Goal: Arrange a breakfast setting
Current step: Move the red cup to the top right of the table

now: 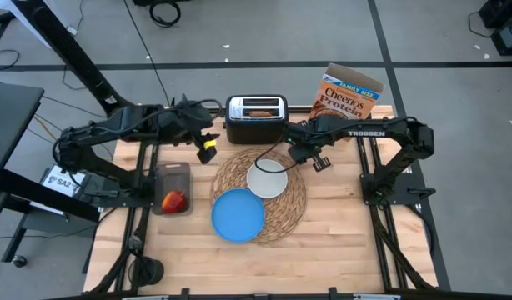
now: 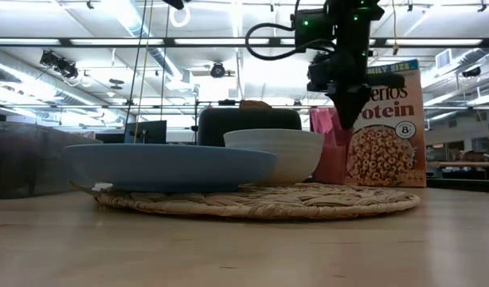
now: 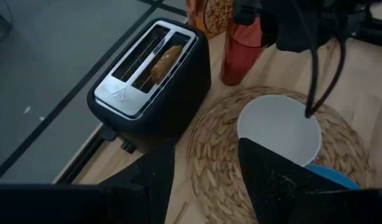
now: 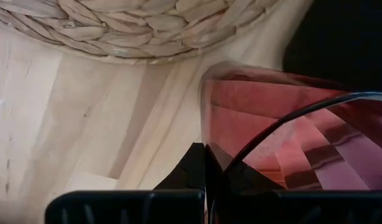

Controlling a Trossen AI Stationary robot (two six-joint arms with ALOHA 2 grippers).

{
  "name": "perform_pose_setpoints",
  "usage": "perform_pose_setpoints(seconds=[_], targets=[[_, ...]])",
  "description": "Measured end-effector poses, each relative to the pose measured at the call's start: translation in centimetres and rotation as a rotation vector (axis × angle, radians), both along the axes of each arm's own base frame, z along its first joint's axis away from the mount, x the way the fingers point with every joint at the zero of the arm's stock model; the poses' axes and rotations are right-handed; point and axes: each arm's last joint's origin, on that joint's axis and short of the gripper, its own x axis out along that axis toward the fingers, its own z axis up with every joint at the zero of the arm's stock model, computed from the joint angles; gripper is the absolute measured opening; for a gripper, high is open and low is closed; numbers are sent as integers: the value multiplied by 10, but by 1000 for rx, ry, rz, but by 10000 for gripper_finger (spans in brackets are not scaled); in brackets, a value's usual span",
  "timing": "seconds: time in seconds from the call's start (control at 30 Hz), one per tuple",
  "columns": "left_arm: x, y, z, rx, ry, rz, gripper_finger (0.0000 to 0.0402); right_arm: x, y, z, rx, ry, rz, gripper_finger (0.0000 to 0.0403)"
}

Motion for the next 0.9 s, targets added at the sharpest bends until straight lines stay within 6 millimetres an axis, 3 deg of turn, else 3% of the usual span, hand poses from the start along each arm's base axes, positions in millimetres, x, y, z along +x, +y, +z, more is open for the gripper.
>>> perform_pose_setpoints(seconds=[0.23, 0.9], targets=[[4, 11, 5, 29, -47, -32, 187, 2, -8, 1, 46, -56, 0, 10], [10, 14, 12, 48, -134, -82, 224, 0, -15, 1, 6, -54, -46, 55]])
